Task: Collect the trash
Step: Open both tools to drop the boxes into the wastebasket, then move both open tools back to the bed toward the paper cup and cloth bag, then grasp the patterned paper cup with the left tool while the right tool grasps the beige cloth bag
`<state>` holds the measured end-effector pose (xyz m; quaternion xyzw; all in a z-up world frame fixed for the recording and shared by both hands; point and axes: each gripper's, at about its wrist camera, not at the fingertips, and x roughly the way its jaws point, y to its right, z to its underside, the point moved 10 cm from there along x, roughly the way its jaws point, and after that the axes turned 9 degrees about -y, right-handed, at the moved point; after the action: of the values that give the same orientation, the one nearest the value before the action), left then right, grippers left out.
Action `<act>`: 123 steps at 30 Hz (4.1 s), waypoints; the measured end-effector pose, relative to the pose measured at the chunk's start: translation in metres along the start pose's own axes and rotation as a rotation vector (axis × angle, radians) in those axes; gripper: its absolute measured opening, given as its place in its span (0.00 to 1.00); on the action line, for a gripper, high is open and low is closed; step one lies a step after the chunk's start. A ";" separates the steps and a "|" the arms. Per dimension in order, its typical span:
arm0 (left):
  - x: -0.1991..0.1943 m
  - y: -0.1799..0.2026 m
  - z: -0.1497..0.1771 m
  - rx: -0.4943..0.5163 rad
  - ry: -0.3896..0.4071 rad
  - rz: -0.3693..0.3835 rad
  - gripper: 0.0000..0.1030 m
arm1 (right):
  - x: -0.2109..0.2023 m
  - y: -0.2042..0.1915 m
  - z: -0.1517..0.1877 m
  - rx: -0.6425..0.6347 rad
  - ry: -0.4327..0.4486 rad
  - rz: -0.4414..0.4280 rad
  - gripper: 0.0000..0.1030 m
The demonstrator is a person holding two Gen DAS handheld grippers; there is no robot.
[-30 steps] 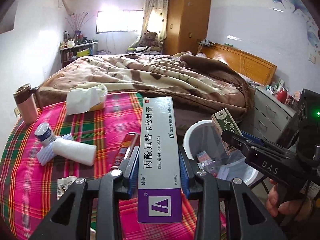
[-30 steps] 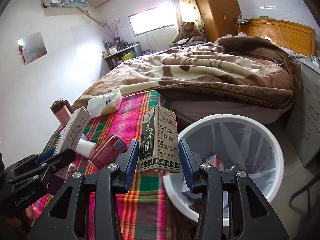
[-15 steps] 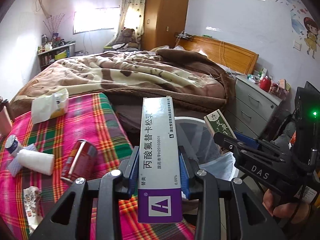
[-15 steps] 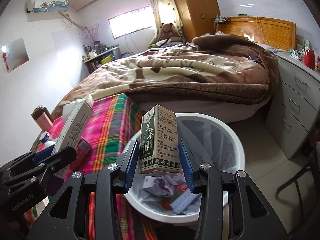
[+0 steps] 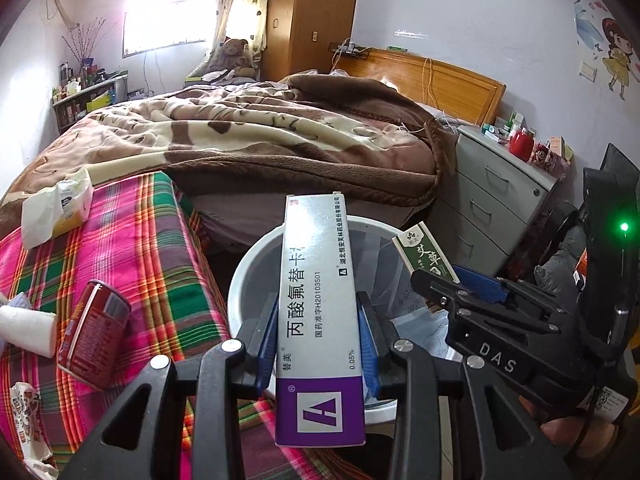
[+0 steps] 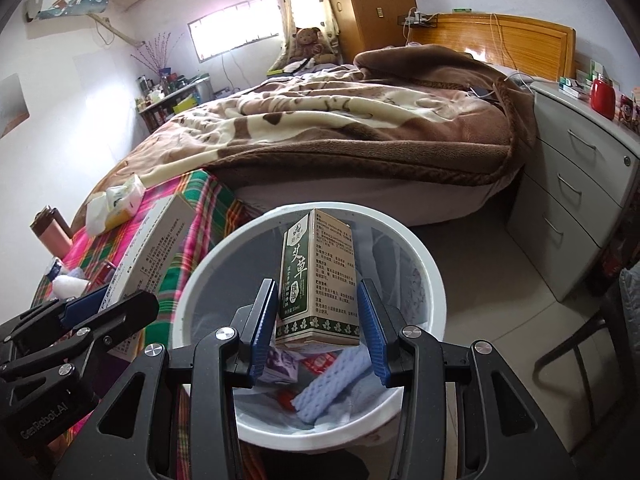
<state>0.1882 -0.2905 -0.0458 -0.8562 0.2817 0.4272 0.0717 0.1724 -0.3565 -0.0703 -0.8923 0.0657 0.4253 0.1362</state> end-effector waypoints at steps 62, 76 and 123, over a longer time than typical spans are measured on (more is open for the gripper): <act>-0.139 -0.217 0.128 -0.336 0.116 -0.256 0.70 | -0.012 -0.181 0.081 -0.283 -0.042 -0.290 0.57; -0.141 -0.253 0.166 -0.416 0.083 -0.254 0.71 | -0.012 -0.239 0.126 -0.416 -0.136 -0.453 0.57; -0.061 -0.266 0.143 -0.487 -0.047 -0.181 0.72 | 0.015 -0.200 0.097 -0.312 -0.096 -0.264 0.07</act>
<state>0.2050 0.0085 -0.1192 -0.8598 0.0908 0.4939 -0.0922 0.1567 -0.1361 -0.1030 -0.8821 -0.1250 0.4510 0.0539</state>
